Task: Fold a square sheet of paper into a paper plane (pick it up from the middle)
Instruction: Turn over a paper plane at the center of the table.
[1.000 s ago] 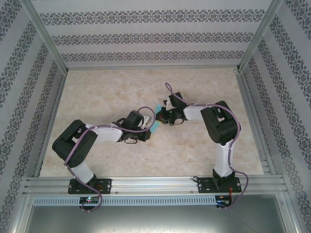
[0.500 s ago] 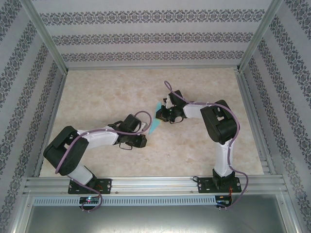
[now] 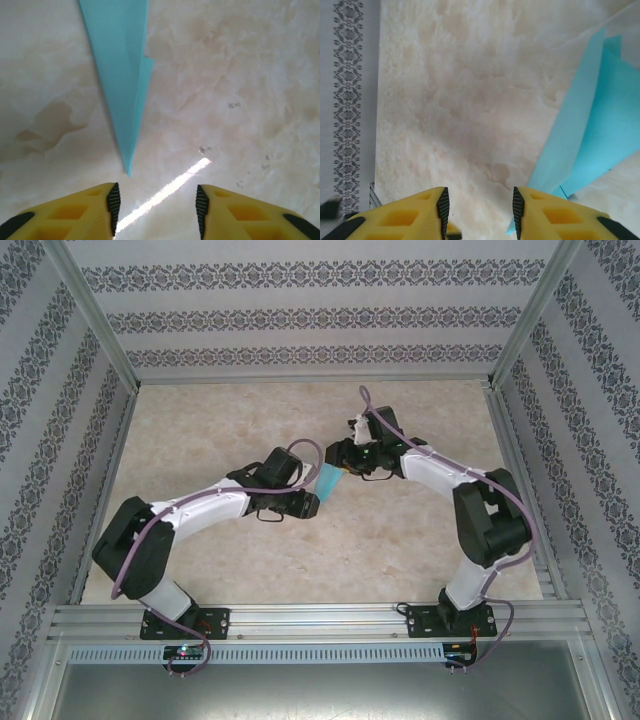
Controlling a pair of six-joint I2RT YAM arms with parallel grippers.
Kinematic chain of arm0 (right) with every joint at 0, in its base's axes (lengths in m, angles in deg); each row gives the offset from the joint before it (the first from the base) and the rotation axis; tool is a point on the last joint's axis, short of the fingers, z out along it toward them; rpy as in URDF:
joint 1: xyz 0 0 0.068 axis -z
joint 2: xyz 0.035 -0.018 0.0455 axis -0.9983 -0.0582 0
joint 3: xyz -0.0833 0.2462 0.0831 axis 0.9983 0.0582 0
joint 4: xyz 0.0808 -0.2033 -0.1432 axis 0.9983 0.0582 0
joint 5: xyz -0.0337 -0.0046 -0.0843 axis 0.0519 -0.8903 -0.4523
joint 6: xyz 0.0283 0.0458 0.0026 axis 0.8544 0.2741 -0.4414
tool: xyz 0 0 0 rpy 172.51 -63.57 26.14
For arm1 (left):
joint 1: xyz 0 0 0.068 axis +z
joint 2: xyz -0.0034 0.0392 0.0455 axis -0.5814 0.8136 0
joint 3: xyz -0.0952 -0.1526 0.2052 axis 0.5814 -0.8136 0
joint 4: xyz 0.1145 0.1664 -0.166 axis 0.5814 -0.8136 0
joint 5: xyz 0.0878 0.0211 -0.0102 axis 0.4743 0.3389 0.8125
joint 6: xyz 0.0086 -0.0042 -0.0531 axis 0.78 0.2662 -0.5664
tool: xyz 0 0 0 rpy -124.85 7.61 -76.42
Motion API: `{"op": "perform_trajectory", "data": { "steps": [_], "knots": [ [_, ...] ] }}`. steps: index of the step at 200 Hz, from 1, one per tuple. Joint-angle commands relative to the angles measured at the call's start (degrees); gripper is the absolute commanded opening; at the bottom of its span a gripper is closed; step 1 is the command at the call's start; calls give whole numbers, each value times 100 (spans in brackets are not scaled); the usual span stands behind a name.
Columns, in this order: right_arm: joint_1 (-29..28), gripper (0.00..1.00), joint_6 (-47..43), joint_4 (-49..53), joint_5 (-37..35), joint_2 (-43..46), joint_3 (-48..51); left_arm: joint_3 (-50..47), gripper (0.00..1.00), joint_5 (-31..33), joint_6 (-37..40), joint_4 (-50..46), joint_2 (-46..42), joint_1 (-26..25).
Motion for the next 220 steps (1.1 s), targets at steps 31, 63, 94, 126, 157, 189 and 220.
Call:
{"op": "perform_trajectory", "data": {
  "steps": [31, 63, 94, 126, 157, 189, 220],
  "knots": [
    [479, 46, -354, 396, -31, 661, 754, 649, 52, 107, 264, -94, 845, -73],
    [696, 48, -364, 339, -31, 946, 1130, 1018, 52, 363, 310, -236, 1356, -91],
    [789, 48, -407, 354, -21, 1028, 1268, 1180, 48, 700, 242, -250, 1615, -87],
    [829, 48, -434, 330, 27, 1032, 1341, 1272, 43, 915, 236, -303, 1728, -82],
    [854, 48, -450, 314, 53, 1019, 1383, 1339, 37, 933, 234, -386, 1767, -82],
    [841, 48, -367, 158, 158, 932, 1429, 1351, 31, 1049, 230, -469, 1727, -58],
    [805, 48, -334, 91, 179, 866, 1460, 1347, 27, 1049, 188, -487, 1746, -47]
  ]
}}
